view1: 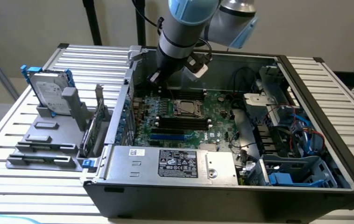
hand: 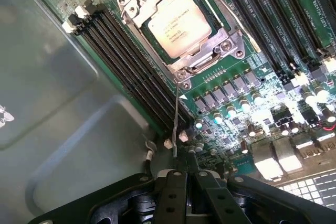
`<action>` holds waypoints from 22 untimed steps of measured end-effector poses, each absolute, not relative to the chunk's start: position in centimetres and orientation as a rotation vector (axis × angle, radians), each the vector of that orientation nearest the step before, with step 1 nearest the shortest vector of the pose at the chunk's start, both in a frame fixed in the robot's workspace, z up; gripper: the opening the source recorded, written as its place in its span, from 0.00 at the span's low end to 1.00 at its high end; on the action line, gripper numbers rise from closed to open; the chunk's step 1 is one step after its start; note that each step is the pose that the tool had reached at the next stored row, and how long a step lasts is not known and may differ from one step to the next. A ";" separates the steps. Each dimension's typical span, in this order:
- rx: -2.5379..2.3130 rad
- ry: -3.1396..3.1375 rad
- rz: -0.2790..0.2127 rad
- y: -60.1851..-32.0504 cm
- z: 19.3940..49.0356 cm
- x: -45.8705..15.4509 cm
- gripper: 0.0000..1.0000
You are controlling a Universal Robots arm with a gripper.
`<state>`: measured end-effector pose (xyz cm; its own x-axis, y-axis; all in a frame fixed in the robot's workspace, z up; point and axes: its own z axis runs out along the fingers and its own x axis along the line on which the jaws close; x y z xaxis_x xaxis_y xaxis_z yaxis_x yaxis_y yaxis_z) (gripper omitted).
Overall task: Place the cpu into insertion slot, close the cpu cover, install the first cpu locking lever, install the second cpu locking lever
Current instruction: 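Install the first cpu locking lever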
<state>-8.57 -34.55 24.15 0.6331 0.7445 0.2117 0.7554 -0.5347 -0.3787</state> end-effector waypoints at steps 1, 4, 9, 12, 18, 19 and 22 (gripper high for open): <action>-2.425 -1.171 -0.037 -34.6 24.1 -8.6 0.11; -2.435 -1.152 -0.045 -34.5 24.1 -8.4 0.11; -2.444 -1.143 -0.059 -34.5 24.1 -7.8 0.11; -2.447 -1.143 -0.066 -34.5 24.1 -7.0 0.11; -2.452 -1.147 -0.080 -34.5 24.1 -5.2 0.11; -2.454 -1.149 -0.083 -34.5 24.1 -4.9 0.11; -2.462 -1.153 -0.091 -34.5 23.9 -4.7 0.11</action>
